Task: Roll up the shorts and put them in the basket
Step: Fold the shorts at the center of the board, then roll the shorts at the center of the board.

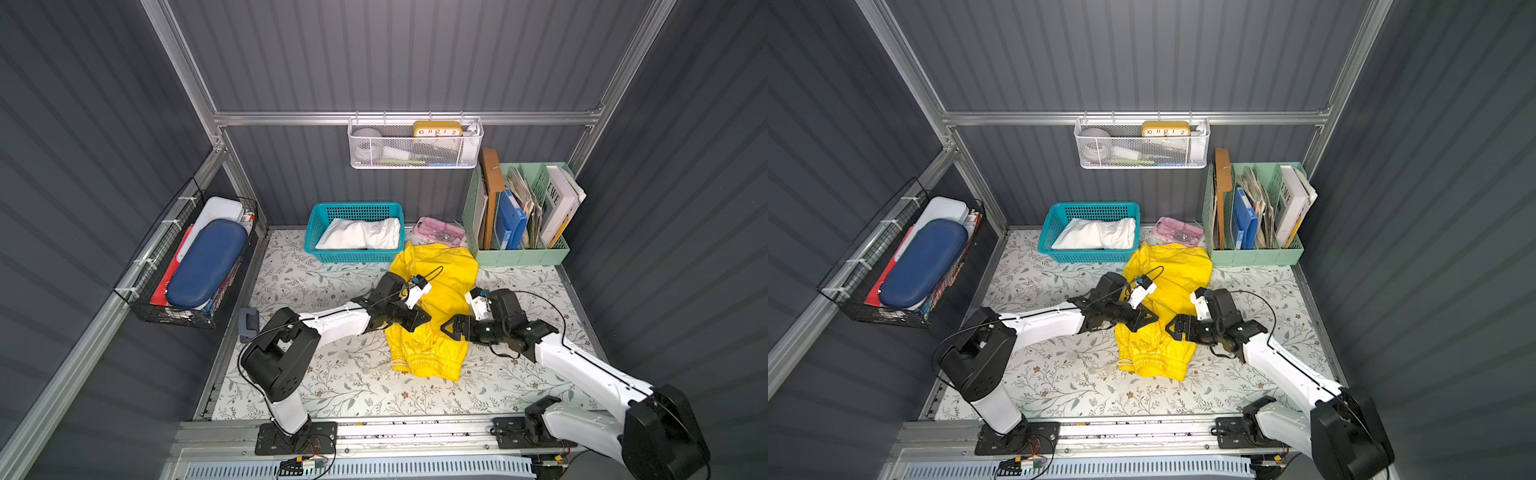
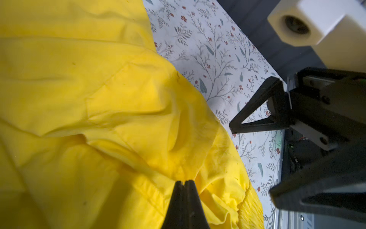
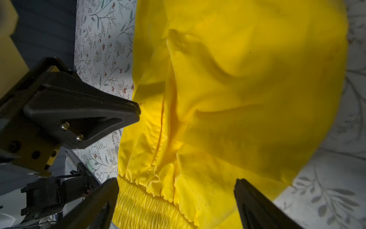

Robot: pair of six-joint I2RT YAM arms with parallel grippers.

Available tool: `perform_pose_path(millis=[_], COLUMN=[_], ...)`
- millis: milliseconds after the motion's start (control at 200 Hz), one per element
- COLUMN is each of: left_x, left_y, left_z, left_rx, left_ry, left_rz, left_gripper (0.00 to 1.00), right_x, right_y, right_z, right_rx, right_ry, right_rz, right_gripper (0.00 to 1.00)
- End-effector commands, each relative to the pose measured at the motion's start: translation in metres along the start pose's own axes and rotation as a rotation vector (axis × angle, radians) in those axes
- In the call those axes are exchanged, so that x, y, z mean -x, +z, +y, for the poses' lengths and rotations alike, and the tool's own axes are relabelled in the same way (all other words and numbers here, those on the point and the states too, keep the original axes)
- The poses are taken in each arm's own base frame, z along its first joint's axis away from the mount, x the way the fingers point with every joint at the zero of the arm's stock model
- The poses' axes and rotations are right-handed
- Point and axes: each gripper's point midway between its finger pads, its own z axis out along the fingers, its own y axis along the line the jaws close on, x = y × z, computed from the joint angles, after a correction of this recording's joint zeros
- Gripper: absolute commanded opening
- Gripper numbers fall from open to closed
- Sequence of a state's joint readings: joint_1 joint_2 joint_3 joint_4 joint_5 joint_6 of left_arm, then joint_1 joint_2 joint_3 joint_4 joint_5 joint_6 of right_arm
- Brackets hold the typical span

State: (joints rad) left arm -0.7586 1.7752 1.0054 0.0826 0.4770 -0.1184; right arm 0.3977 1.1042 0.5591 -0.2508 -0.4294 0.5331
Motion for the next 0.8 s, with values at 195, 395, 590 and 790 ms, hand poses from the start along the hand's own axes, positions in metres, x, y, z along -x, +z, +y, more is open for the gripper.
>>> perform_pose_path(millis=[195, 395, 590, 790], left_x=[-0.065, -0.098, -0.123, -0.139], left_y=[0.026, 0.033, 0.033, 0.028], left_z=[0.03, 0.04, 0.043, 0.044], left_rx=[0.063, 0.084, 0.091, 0.108], left_ry=[-0.112, -0.177, -0.233, -0.26], left_rz=[0.177, 0.246, 0.278, 0.294], left_gripper=[0.0, 0.0, 0.0, 0.0], right_x=[-0.07, -0.084, -0.089, -0.093], right_y=[0.005, 0.011, 0.022, 0.039], right_z=[-0.04, -0.047, -0.048, -0.048], right_rx=[-0.028, 0.021, 0.036, 0.041], right_ry=[0.304, 0.395, 0.451, 0.487], right_rz=[0.114, 0.102, 0.138, 0.188], right_gripper=[0.98, 0.98, 0.99, 0.98])
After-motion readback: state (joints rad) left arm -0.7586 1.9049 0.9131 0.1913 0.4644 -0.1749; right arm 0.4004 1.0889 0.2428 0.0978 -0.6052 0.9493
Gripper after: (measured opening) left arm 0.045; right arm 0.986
